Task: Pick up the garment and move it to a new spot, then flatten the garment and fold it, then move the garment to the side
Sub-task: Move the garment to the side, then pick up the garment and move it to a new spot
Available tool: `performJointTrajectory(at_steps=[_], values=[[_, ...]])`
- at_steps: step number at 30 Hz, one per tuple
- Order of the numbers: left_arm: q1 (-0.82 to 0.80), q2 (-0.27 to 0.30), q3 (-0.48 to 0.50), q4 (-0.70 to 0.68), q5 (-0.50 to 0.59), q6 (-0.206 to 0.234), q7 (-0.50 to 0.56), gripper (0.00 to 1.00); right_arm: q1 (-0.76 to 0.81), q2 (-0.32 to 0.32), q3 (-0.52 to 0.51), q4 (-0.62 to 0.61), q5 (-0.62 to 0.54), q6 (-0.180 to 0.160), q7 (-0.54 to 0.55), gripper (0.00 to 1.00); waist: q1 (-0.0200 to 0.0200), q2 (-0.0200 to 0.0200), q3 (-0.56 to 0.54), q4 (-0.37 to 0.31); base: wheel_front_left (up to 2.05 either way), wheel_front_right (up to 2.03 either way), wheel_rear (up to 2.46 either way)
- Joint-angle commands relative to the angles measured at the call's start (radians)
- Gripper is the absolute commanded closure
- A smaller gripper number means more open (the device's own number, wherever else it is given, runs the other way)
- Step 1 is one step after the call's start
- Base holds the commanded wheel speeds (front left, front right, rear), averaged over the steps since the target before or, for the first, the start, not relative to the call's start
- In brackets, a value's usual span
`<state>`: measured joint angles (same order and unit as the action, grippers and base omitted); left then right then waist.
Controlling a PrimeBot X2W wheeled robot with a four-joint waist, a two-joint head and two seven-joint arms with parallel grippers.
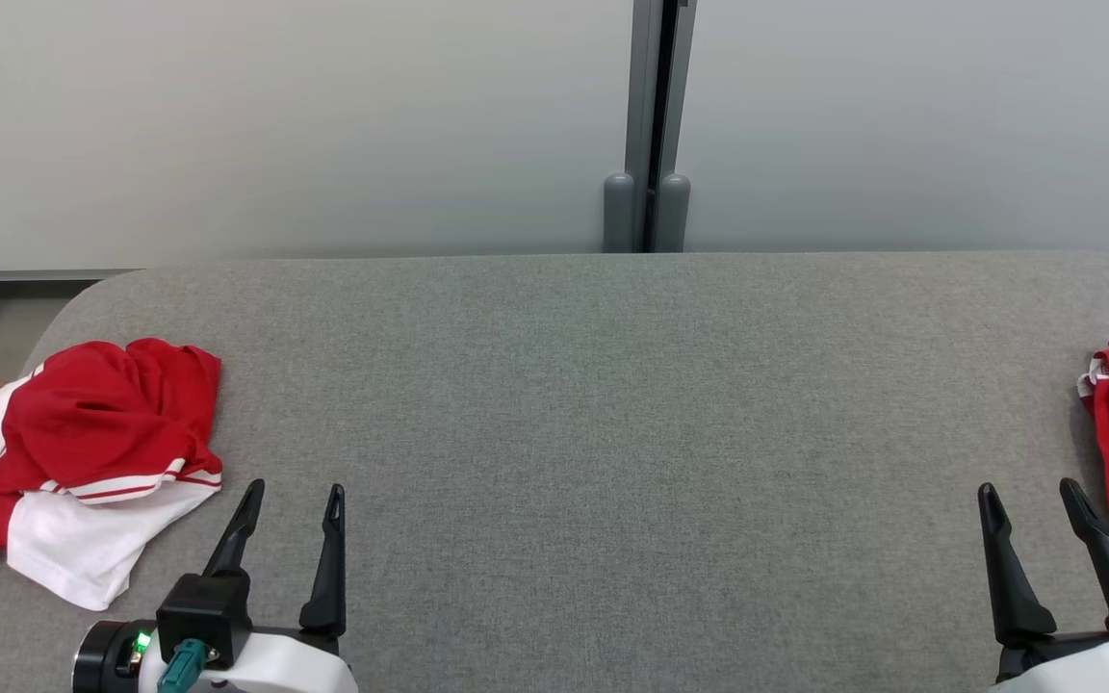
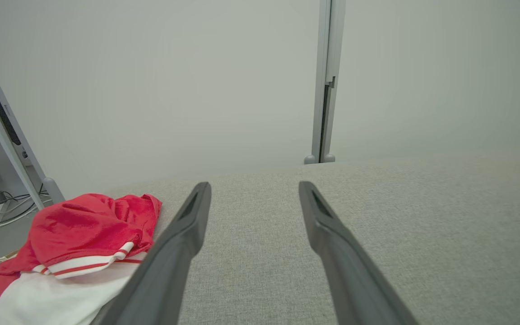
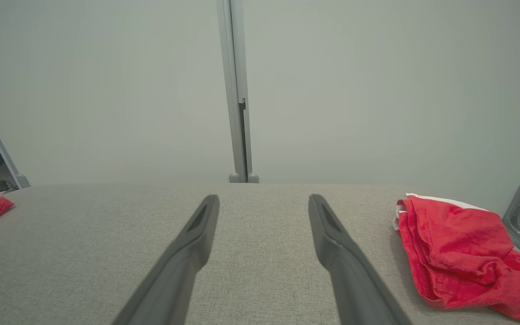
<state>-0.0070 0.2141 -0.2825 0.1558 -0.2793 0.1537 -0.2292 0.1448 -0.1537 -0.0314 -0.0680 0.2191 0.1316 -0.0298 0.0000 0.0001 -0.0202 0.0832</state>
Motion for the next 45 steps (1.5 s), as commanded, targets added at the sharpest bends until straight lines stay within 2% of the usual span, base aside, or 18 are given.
performJointTrajectory(at_steps=[1,17,26,31,45], values=[[0.003,0.009,0.001,-0.004,-0.003,0.002,0.0,0.0,0.009,0.001,-0.006,-0.005,-0.005,-0.002,0.004,0.0,0.0,-0.0001,-0.002,-0.001,0.0,0.0,0.0],[-0.013,0.016,-0.009,0.0,-0.012,0.01,0.011,0.0,0.014,0.015,-0.011,-0.02,-0.01,-0.002,0.015,0.0,0.0,-0.0001,-0.001,-0.003,0.0,0.0,0.0],[-0.028,0.015,-0.017,0.006,-0.014,0.009,0.008,0.0,0.014,0.016,-0.009,-0.026,-0.01,-0.002,0.022,0.0,0.0,-0.0001,0.0,0.026,0.0,0.0,0.0],[-0.051,0.006,-0.02,0.012,-0.021,0.009,0.001,0.0,0.02,0.014,-0.005,-0.053,-0.012,-0.002,0.03,0.0,0.0,-0.0001,0.006,0.089,0.0,0.0,0.0],[-0.114,-0.016,-0.032,0.043,-0.026,-0.008,-0.02,0.0,0.014,0.006,0.025,-0.124,-0.022,-0.001,0.062,0.0,0.0,-0.0001,0.015,0.369,0.0,0.0,0.0]])
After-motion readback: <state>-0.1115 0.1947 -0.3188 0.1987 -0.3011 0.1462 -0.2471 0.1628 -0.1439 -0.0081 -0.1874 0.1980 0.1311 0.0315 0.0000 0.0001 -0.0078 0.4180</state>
